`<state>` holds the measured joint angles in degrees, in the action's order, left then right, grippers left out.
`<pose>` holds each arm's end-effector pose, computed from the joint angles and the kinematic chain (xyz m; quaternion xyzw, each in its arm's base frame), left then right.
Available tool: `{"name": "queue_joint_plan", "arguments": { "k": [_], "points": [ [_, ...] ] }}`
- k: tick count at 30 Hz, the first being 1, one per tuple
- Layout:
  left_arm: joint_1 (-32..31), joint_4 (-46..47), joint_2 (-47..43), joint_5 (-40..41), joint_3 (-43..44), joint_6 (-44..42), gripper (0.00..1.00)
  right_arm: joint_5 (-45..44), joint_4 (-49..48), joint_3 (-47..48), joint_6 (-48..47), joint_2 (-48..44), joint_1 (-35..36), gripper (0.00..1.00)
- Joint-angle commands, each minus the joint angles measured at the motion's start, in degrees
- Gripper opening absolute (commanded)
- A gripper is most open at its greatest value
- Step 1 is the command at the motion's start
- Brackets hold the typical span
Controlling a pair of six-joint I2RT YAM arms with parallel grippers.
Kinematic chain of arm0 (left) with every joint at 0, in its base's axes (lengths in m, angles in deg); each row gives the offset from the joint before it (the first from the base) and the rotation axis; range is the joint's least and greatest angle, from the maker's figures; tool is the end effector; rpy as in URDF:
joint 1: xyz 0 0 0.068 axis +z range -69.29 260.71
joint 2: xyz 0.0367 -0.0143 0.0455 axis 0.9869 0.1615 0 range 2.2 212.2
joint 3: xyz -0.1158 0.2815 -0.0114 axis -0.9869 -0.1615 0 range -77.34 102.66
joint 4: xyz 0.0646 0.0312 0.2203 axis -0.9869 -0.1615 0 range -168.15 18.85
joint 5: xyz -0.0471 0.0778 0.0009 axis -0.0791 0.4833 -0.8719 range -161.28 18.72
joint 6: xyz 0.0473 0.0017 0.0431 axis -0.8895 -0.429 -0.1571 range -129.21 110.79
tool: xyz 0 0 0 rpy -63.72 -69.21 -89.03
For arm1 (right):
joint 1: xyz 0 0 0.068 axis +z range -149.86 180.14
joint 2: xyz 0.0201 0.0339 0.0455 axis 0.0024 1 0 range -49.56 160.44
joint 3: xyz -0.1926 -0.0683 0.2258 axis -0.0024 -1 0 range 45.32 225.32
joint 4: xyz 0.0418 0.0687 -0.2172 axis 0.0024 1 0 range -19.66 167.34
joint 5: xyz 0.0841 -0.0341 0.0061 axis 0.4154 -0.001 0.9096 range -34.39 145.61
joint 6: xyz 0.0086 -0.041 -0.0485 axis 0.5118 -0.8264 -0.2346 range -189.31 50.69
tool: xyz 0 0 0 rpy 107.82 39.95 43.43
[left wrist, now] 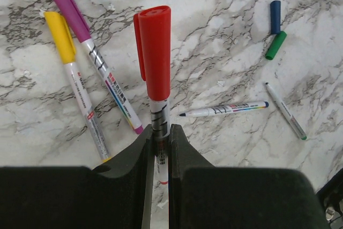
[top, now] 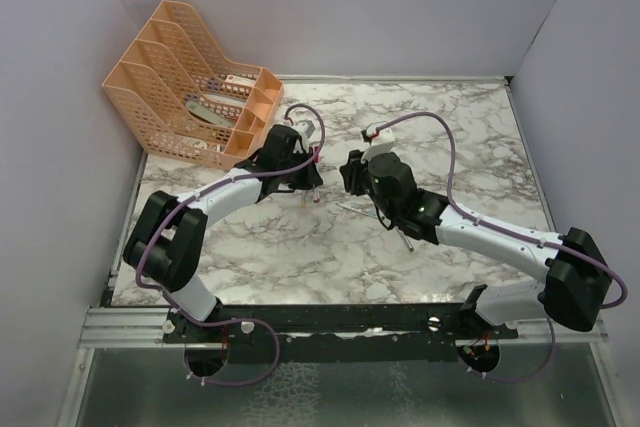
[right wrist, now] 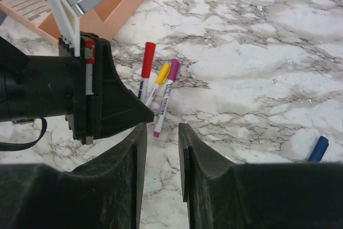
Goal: Insert the pens into the pen caps
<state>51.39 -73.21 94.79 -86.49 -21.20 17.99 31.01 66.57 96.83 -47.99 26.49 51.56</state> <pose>0.2864 -0.1758 0.2558 0.0739 0.8917 -0.3088 0.3227 0.1898 0.2049 0.3253 -0.0920 0.8079 0.1879 0.5509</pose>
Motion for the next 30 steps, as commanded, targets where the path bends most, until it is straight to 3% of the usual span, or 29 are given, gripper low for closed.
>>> {"name": "queue_joint_plan", "arguments": {
  "k": [1, 10, 23, 30],
  "points": [
    [1.3, -7.2, -0.4, 6.5, 2.5, -2.0, 0.00, -5.3, 3.4, -0.3, 2.4, -1.3, 0.3, 0.30],
    [8.7, -11.0, 0.1, 9.0, 0.9, -3.6, 0.00, -6.8, 5.8, -1.0, 3.8, -1.4, 0.3, 0.30],
    [9.2, -10.3, 11.2, 6.1, 4.7, -5.7, 0.10, -10.7, 15.6, 3.6, 8.2, 3.4, -0.5, 0.30],
    [9.3, -10.1, 14.7, 4.5, 8.1, -5.6, 0.18, -4.6, 18.0, 4.6, 4.9, 6.5, -1.8, 0.30]
  ]
}}
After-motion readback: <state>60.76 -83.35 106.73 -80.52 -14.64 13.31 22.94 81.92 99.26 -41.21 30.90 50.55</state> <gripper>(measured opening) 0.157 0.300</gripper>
